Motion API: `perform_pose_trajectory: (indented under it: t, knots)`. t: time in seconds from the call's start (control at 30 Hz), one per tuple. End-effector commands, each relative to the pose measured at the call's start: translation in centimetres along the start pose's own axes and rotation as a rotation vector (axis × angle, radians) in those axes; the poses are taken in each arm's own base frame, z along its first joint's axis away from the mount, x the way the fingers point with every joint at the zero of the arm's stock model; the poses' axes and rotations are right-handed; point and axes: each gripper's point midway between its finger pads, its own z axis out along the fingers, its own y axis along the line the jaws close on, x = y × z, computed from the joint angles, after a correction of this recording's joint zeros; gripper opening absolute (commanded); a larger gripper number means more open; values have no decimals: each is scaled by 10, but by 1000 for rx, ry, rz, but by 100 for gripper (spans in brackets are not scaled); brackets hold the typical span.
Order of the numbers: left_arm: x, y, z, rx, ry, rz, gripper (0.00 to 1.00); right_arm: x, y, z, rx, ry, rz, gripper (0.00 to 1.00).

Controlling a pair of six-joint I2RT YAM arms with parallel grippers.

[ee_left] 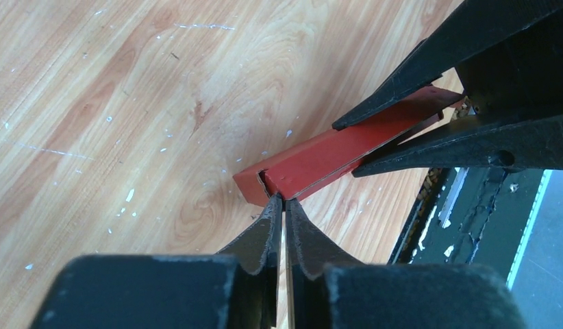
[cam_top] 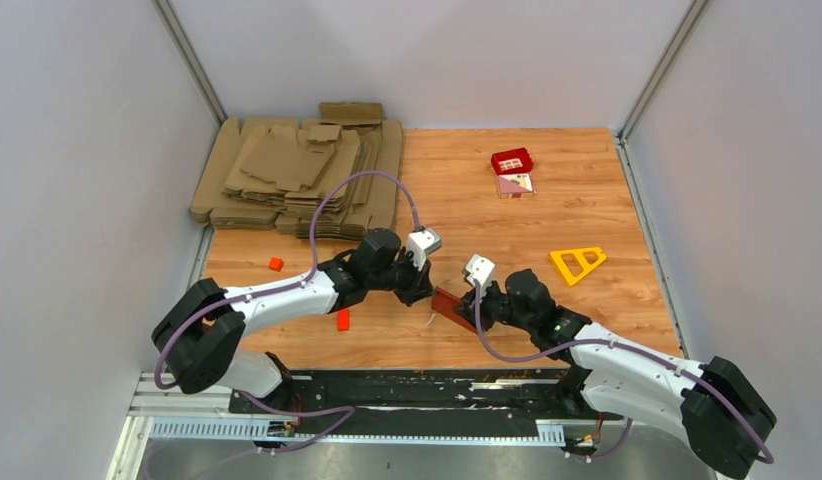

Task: Fold the paper box

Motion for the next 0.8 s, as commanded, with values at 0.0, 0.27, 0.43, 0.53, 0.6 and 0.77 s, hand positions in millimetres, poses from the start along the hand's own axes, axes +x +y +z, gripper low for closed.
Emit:
perform_pose_trajectory:
  t: [0.0, 0.27, 0.43, 0.53, 0.6, 0.77]
  knots:
    - [20, -7, -7, 0, 74, 24, 16, -23, 0, 0, 2, -64, -19, 24]
    - [-2, -21, -30, 44, -30, -33, 55, -20, 2, -1, -12, -64, -30, 24]
    - [-35, -17, -38, 89, -163, -128, 68, -19, 4, -2, -20, -59, -31, 24]
    - [-51, -9, -36, 48, -191, -151, 71, -20, 4, -3, -20, -61, -32, 24]
    - [-58, -6, -32, 34, -194, -168, 72, -21, 4, -4, -20, -64, -32, 24]
    - [-67, 0, -19, 22, -200, -207, 73, -21, 5, -4, -25, -65, -33, 24]
